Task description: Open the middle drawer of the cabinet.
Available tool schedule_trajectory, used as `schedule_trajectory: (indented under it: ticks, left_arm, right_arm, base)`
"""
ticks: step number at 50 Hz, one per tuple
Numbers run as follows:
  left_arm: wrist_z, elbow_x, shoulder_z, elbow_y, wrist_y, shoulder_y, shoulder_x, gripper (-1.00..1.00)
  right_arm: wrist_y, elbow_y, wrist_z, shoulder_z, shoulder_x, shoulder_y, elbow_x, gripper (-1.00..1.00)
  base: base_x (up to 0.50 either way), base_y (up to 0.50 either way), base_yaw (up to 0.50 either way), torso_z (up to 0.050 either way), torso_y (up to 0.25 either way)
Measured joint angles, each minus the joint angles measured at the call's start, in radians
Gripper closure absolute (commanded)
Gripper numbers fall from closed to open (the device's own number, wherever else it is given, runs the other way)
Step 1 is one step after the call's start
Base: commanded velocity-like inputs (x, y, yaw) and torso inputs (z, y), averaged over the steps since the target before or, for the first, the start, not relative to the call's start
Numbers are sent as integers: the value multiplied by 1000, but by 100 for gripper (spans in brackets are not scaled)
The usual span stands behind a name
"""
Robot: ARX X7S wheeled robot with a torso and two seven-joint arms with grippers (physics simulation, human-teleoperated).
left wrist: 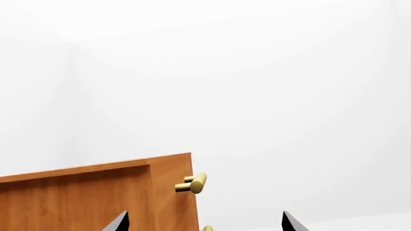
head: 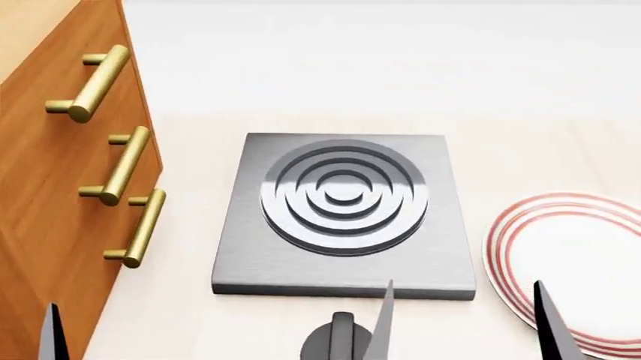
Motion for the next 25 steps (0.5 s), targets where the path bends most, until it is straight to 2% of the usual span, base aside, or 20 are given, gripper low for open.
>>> schedule_trajectory:
  ticks: [13, 18, 25]
  left_arm:
    - [-16, 14, 12, -6, -6, -10, 1, -100]
    - [23, 156, 81, 1, -93, -80, 19, -100]
    - [176, 406, 234, -87, -285, -315, 84, -100]
  right_arm:
    - [-13, 12, 15, -7, 11, -1, 5, -100]
    - [-34, 30, 19, -5, 14, -7, 18, -100]
    - [-32, 36, 32, 17, 17, -13, 39, -100]
  base:
    - [0, 0, 0, 0, 0]
    - [0, 0, 0, 0, 0]
    - [0, 0, 0, 0, 0]
